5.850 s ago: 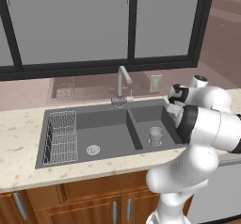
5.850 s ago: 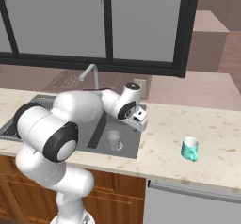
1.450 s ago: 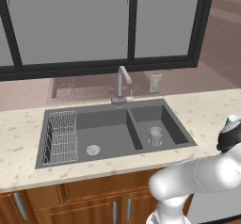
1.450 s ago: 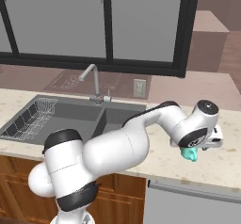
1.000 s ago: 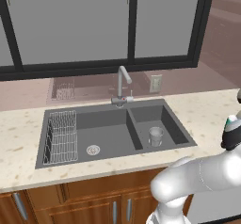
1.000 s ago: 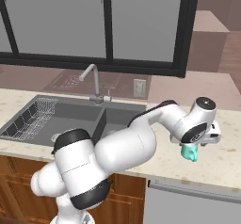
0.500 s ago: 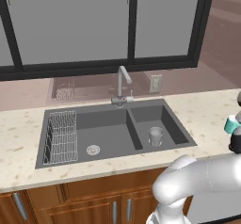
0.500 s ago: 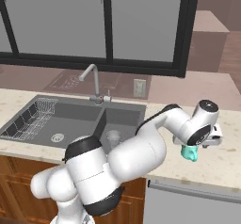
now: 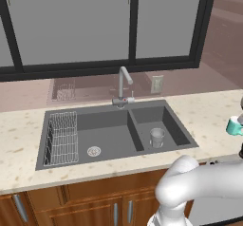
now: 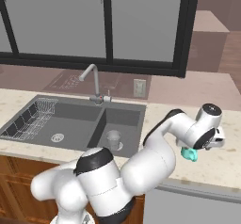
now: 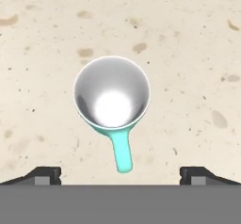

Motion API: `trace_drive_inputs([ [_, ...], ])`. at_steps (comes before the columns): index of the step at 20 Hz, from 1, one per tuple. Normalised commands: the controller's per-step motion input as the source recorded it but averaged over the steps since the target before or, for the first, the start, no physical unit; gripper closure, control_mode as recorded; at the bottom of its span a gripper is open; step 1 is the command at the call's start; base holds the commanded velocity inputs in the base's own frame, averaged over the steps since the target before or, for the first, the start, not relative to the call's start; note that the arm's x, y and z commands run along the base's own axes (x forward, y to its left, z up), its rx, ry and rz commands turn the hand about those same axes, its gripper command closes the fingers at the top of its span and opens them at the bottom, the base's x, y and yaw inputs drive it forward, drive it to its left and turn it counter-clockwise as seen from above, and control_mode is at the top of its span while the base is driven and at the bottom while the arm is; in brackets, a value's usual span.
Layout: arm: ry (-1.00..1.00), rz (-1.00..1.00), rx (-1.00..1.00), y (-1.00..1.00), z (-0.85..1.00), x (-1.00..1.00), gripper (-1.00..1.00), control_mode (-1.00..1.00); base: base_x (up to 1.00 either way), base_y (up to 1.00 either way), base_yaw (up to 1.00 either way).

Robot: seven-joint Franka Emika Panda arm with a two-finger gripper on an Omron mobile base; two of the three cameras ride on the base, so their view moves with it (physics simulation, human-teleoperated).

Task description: Move any existing items from the left basin to the right basin for drying. Then move the mug from the counter to the left basin of the sink for washing.

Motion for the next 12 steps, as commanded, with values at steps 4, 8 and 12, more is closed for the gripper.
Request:
trace_drive_inputs([
  [4,0.0,0.0,0.0,-0.11,-0.18,0.15,-1.0,-1.0,0.0,0.0,0.0],
  [8,0.0,0.0,0.0,-0.13,-0.18,0.13,-1.0,-1.0,0.0,0.0,0.0],
  [12,0.0,0.0,0.0,-0.05,-0.11,0.03,-1.0,-1.0,0.0,0.0,0.0],
])
